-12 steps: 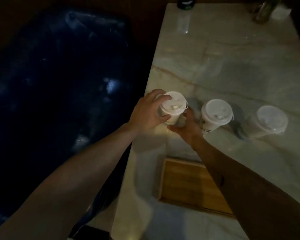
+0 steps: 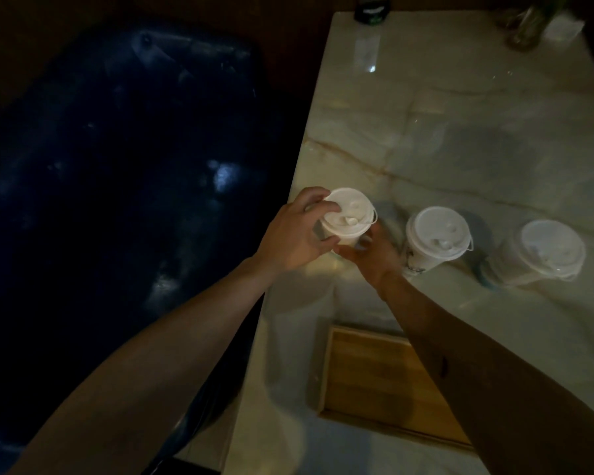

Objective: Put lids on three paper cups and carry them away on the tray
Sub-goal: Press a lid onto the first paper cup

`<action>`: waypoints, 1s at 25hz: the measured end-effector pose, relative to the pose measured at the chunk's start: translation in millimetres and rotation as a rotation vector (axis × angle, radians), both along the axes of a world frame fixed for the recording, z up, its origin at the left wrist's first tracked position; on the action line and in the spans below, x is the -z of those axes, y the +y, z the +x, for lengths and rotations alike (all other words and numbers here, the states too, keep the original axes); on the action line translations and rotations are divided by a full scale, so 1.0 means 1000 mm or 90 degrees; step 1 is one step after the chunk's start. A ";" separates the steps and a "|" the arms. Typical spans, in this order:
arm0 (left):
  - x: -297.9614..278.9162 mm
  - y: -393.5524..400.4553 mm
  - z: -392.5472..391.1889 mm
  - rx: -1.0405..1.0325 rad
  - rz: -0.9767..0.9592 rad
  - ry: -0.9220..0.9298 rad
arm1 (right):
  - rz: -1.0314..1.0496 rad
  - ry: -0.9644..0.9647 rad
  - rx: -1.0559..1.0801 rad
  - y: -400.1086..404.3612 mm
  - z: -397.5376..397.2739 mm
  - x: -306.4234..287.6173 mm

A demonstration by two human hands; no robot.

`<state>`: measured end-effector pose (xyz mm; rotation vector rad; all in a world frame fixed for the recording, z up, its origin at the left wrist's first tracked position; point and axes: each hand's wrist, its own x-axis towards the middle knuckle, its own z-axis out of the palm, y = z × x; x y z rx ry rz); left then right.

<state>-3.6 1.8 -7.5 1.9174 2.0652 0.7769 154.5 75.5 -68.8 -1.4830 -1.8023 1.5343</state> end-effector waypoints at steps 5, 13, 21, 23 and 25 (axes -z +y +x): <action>-0.020 -0.006 0.001 -0.023 0.038 -0.023 | 0.018 0.065 0.021 -0.002 -0.005 -0.018; -0.082 -0.030 0.013 -0.031 0.111 -0.149 | 0.095 0.101 0.019 -0.026 0.013 -0.091; -0.147 -0.069 0.051 0.009 0.126 -0.268 | 0.108 0.186 0.023 -0.079 0.070 -0.163; -0.160 -0.083 0.065 0.020 0.116 -0.313 | 0.123 0.204 0.020 -0.095 0.087 -0.178; -0.169 -0.097 0.080 0.028 0.115 -0.344 | 0.129 0.219 0.023 -0.112 0.103 -0.190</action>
